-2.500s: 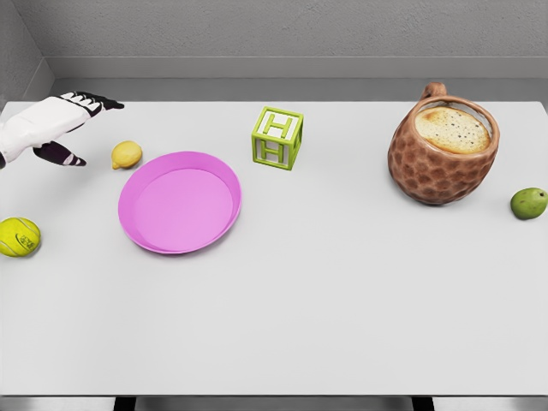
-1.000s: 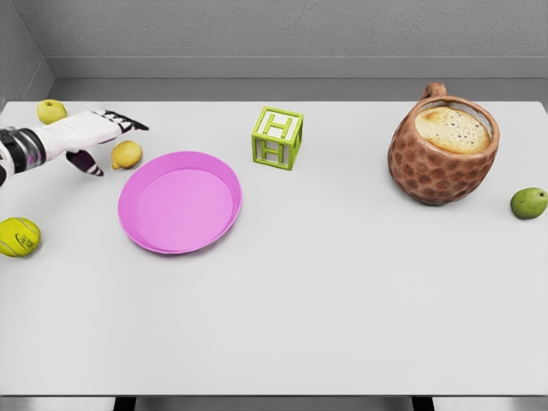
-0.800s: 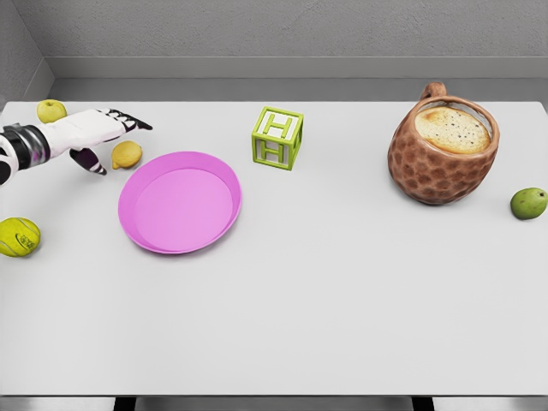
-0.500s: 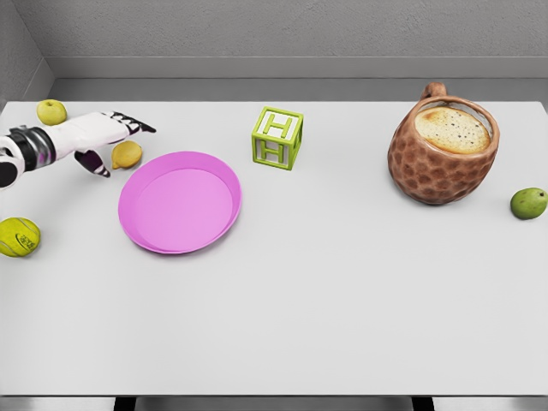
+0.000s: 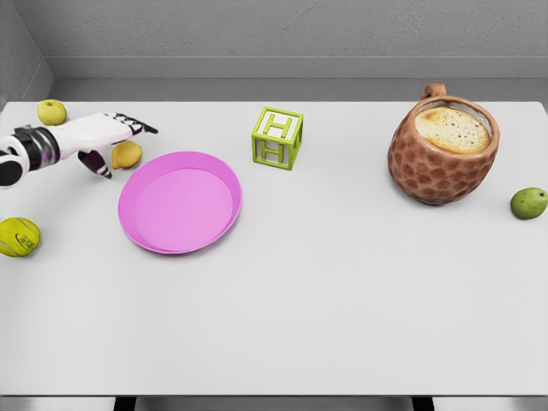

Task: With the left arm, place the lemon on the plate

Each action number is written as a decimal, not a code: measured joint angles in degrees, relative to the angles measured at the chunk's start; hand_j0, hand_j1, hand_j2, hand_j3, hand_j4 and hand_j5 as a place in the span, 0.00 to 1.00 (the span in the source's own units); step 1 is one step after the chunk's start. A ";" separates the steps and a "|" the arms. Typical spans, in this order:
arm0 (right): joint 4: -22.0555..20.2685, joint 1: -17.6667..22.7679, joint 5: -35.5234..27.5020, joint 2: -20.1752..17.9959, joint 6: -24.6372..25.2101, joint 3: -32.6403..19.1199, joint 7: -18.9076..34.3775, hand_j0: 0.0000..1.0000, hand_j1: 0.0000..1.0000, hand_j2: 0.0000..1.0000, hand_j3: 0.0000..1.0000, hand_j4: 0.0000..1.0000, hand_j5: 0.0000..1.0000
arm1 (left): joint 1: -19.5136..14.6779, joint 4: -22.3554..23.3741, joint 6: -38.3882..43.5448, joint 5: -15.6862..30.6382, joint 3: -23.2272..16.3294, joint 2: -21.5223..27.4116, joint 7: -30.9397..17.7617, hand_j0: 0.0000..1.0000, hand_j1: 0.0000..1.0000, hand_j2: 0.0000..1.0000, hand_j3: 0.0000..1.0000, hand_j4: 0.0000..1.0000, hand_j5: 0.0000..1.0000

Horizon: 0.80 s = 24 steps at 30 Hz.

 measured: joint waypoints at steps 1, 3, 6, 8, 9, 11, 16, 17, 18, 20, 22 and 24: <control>0.01 0.00 0.00 0.00 0.00 0.00 0.00 1.00 1.00 1.00 1.00 1.00 1.00 | 0.00 0.02 0.00 -0.12 0.01 -0.06 0.00 1.00 1.00 1.00 1.00 1.00 1.00; 0.00 0.00 0.00 0.00 0.00 0.00 0.00 1.00 1.00 1.00 1.00 1.00 1.00 | 0.00 0.02 0.00 -0.27 0.02 -0.10 0.03 1.00 1.00 1.00 1.00 1.00 1.00; 0.00 0.00 0.00 0.00 0.00 0.00 0.00 1.00 1.00 1.00 1.00 1.00 1.00 | 0.09 0.03 0.00 -0.37 0.02 -0.11 0.12 1.00 1.00 1.00 1.00 1.00 1.00; 0.00 0.00 0.00 0.00 0.00 0.00 0.00 1.00 1.00 1.00 1.00 1.00 1.00 | 0.09 0.04 0.00 -0.41 0.02 -0.11 0.15 1.00 1.00 1.00 1.00 1.00 1.00; 0.00 0.00 0.00 0.00 0.00 0.00 0.00 1.00 1.00 1.00 1.00 1.00 1.00 | 0.09 0.05 0.00 -0.43 0.02 -0.11 0.17 1.00 1.00 1.00 1.00 1.00 1.00; -0.01 0.09 0.00 0.00 0.00 0.00 0.00 1.00 1.00 1.00 1.00 1.00 1.00 | 0.09 0.05 0.00 -0.43 -0.02 -0.12 0.18 1.00 1.00 1.00 1.00 1.00 1.00; -0.01 0.00 0.00 0.00 0.00 0.00 0.00 1.00 1.00 1.00 1.00 1.00 1.00 | 0.09 0.01 0.01 -0.54 -0.08 -0.12 0.09 0.99 0.99 0.99 0.99 0.99 0.99; -0.01 0.00 0.00 0.00 0.00 0.00 0.00 1.00 1.00 1.00 1.00 1.00 1.00 | 0.09 0.00 0.01 -0.77 -0.08 -0.12 0.06 0.99 0.99 0.99 0.99 0.99 0.99; -0.01 0.00 0.00 0.00 0.00 0.00 0.00 1.00 1.00 1.00 1.00 1.00 1.00 | 0.00 -0.01 0.01 -0.96 -0.10 -0.12 0.02 0.99 0.99 0.99 0.99 0.99 0.99; -0.02 0.00 0.00 0.00 0.00 0.00 0.00 1.00 1.00 1.00 1.00 1.00 1.00 | 0.00 -0.01 0.01 -1.23 -0.12 -0.13 -0.09 0.99 0.99 0.99 0.99 0.99 0.99; -0.01 0.00 0.00 0.00 0.00 0.00 0.00 1.00 1.00 1.00 1.00 1.00 1.00 | 0.00 0.01 0.01 -1.38 -0.12 -0.12 -0.18 0.99 0.99 0.99 0.99 0.99 0.99; 0.00 0.00 0.00 0.00 0.00 0.00 0.00 1.00 1.00 1.00 1.00 1.00 1.00 | -0.09 0.03 0.01 -1.50 -0.13 -0.12 -0.26 0.97 0.97 0.97 0.97 0.97 0.97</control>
